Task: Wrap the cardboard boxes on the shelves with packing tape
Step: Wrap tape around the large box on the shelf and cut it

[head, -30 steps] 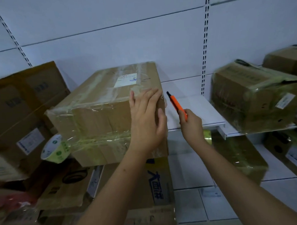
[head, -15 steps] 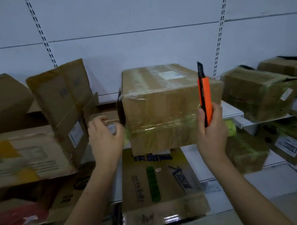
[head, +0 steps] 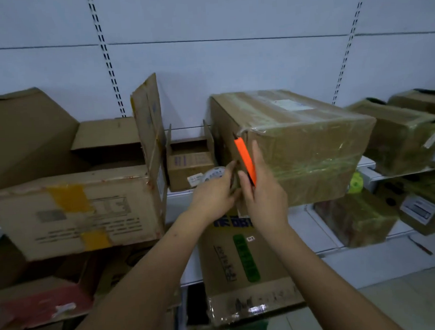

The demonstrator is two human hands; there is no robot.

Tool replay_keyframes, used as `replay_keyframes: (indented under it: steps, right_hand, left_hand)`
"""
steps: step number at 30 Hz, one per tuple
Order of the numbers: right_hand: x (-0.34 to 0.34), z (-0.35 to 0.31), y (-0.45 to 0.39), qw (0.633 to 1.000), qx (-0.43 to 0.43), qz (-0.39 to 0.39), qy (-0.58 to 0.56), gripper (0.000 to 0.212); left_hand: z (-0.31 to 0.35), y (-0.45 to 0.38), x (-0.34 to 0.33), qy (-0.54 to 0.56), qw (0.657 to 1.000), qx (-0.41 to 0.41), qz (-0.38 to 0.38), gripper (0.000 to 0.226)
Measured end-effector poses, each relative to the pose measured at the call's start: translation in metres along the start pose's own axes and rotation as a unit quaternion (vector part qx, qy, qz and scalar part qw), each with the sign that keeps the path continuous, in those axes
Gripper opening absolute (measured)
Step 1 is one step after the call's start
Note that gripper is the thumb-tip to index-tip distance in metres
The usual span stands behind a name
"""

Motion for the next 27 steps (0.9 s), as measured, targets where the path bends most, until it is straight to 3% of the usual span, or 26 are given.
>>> replay_keyframes:
  steps: [2, 5, 9, 11, 13, 17, 21, 23, 25, 27]
  right_hand:
    - [-0.010, -0.003, -0.019, 0.996, 0.015, 0.022, 0.083, 0.061]
    - [-0.019, 0.006, -0.029, 0.984, 0.013, 0.064, 0.166, 0.061]
    - [-0.024, 0.012, -0.024, 0.978, 0.001, 0.053, 0.203, 0.067]
    - [-0.022, 0.009, -0.025, 0.972, -0.021, 0.051, 0.229, 0.067]
    - [-0.022, 0.004, -0.023, 0.978, -0.060, 0.032, 0.197, 0.066]
    - [-0.032, -0.017, 0.028, 0.985, -0.173, 0.014, 0.023, 0.059]
    - [-0.059, -0.013, 0.068, 0.969, -0.225, 0.013, 0.104, 0.037]
    - [-0.078, 0.017, 0.112, 0.941, -0.298, -0.044, 0.154, 0.033]
    - [-0.102, 0.037, 0.170, 0.913, -0.380, -0.112, 0.095, 0.033]
    - [-0.109, 0.035, 0.200, 0.909, -0.393, -0.104, 0.090, 0.030]
  left_hand:
    - [0.004, -0.004, 0.004, -0.018, 0.999, -0.028, 0.007, 0.051]
    - [-0.003, -0.006, 0.006, -0.049, 0.998, -0.029, 0.037, 0.044]
    - [-0.051, -0.010, -0.007, -0.055, 0.997, 0.038, -0.044, 0.036]
    - [-0.053, -0.015, -0.006, -0.027, 0.998, 0.008, -0.050, 0.029]
    - [-0.048, -0.014, 0.002, -0.004, 0.999, -0.043, -0.021, 0.019]
    - [-0.049, -0.005, -0.002, 0.040, 0.993, -0.112, -0.026, 0.012]
    - [-0.055, -0.005, 0.007, 0.063, 0.990, -0.124, 0.017, 0.005]
    - [-0.061, -0.003, 0.012, 0.056, 0.991, -0.113, 0.039, 0.006]
    - [-0.067, 0.000, 0.010, 0.051, 0.993, -0.101, 0.036, 0.008]
    - [-0.069, 0.003, 0.010, 0.058, 0.993, -0.093, 0.036, 0.009]
Point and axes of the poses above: each hand's wrist, its own y-axis away from the middle knuckle, its own x-axis out of the back of the hand, z = x × y, the point moved 8 cm from there along -y, towards the middle knuckle, and after that the axes turned 8 degrees about -y, right-handed, at the moved point
